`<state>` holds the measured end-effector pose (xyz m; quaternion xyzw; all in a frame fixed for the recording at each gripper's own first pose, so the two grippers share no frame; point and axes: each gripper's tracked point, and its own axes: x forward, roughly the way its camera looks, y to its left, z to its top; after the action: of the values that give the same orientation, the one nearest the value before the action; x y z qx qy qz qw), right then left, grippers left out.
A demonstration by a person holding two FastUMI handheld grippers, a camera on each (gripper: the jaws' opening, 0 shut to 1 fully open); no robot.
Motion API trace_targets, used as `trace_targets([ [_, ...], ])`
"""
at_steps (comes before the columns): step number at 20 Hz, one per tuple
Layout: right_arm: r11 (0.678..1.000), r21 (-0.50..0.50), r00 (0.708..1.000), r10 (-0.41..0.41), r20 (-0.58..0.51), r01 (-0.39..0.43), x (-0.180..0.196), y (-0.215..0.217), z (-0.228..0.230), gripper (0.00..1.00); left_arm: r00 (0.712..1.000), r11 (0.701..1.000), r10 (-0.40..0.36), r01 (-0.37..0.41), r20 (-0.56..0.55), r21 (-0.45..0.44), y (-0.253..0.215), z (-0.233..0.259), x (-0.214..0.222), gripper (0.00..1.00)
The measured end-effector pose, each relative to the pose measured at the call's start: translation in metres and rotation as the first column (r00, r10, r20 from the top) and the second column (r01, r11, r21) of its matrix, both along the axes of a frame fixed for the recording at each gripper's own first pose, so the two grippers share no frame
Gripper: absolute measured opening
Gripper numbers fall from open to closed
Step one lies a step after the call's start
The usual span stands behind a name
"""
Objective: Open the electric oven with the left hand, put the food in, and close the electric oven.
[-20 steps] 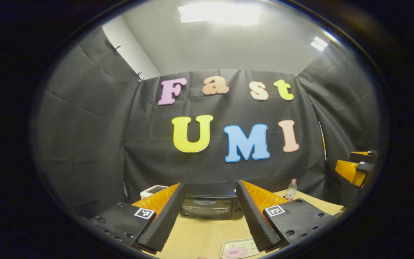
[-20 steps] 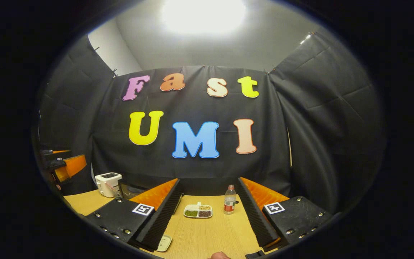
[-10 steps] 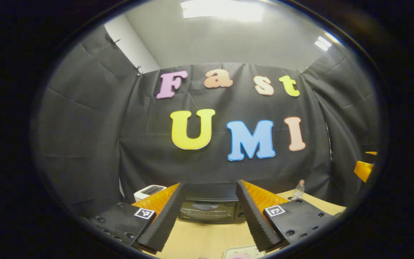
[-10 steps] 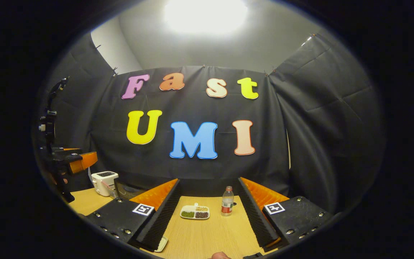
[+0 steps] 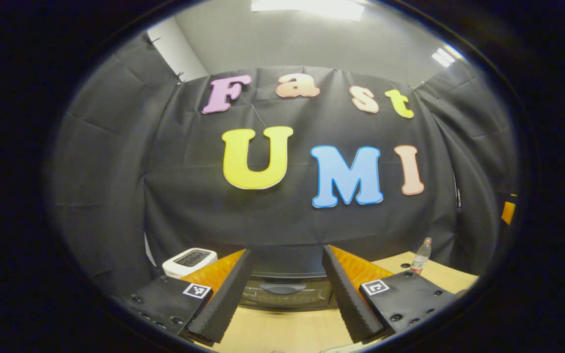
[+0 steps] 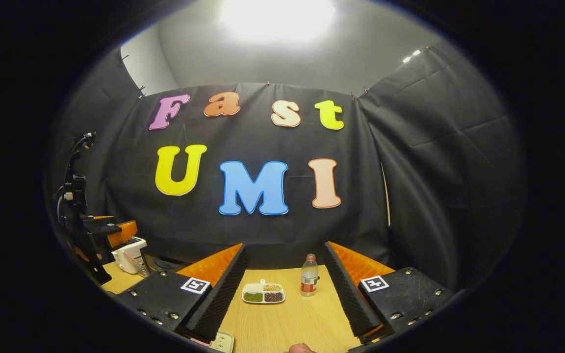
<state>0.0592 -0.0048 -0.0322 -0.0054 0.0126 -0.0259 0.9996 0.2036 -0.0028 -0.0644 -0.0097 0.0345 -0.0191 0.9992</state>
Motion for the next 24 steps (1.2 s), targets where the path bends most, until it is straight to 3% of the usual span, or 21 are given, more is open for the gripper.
trace_targets([
  [5, 0.999, -0.029, 0.999, -0.036, -0.016, 0.035, 0.012, 0.016, -0.004, 0.96, 0.998, 0.999, -0.040, 0.040, -0.058, -0.008, 0.005, -0.039, 0.041, 1.00],
  [7, 0.998, -0.046, 0.998, -0.054, -0.026, 0.053, 0.017, 0.020, -0.007, 0.96, 0.995, 0.998, -0.057, 0.057, -0.077, -0.004, 0.004, -0.055, 0.056, 0.95],
  [12, 0.992, -0.073, 0.993, -0.103, -0.054, 0.099, 0.021, 0.028, -0.014, 0.96, 0.986, 0.995, -0.097, 0.096, -0.133, -0.020, 0.000, -0.097, 0.091, 0.96],
  [13, 0.991, -0.081, 0.992, -0.112, -0.059, 0.107, 0.022, 0.029, -0.016, 0.96, 0.984, 0.995, -0.101, 0.100, -0.144, -0.018, 0.000, -0.104, 0.096, 1.00],
  [17, 0.987, -0.099, 0.987, -0.137, -0.082, 0.129, 0.021, 0.033, -0.021, 0.96, 0.977, 0.994, -0.106, 0.105, -0.186, -0.014, 0.002, -0.137, 0.122, 0.91],
  [19, 0.986, -0.107, 0.986, -0.137, -0.098, 0.126, 0.018, 0.036, -0.027, 0.96, 0.972, 0.995, -0.098, 0.099, -0.213, -0.008, 0.002, -0.156, 0.131, 1.00],
  [24, 0.983, -0.135, 0.985, -0.136, -0.103, 0.122, 0.017, 0.039, -0.028, 0.96, 0.971, 0.995, -0.078, 0.088, -0.228, 0.035, 0.001, -0.182, 0.142, 0.98],
])
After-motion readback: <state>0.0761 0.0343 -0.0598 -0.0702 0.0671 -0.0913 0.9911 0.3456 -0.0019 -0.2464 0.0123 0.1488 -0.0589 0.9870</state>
